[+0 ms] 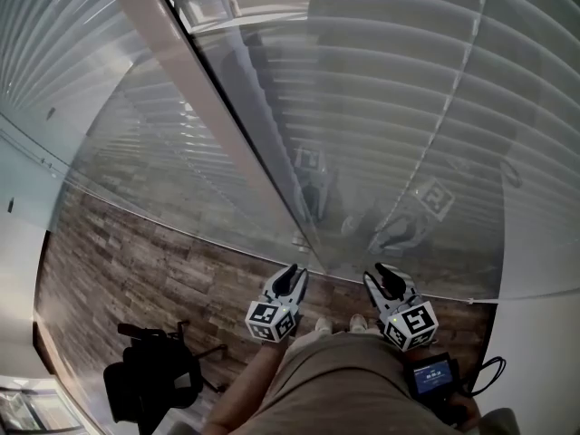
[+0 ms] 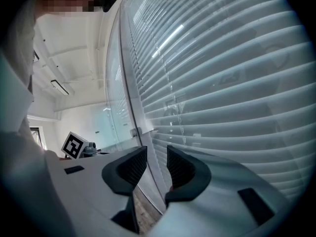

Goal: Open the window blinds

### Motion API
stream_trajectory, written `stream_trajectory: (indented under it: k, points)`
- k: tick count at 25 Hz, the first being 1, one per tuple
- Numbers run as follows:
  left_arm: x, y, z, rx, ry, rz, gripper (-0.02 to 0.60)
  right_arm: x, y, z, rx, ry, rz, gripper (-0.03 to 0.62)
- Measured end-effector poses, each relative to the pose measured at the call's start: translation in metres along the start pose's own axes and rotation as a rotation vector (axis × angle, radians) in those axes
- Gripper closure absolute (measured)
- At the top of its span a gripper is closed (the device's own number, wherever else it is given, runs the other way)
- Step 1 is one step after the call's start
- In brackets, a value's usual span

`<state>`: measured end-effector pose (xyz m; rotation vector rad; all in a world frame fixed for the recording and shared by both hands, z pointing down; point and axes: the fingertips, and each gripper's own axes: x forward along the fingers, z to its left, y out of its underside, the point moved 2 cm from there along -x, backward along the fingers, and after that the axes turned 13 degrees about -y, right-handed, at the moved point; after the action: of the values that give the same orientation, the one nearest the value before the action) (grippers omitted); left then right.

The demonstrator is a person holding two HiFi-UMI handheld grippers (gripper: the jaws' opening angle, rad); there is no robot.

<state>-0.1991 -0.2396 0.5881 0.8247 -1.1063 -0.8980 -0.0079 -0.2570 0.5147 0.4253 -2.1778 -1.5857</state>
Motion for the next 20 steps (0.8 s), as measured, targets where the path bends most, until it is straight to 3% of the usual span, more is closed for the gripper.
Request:
stream_trajectory:
  k: [14,20]
  points:
    - [0.021,0.003,0.009,0.078,-0.098,-0.037,0.407,-0.006,0.019,-0.004,0.016,-0.003,-0.007,0.468]
    - [0.036,0.018,0.013,0.109,-0.141,-0.015,0.391,-0.011,0.028,-0.007,0.017,-0.008,-0.012,0.468]
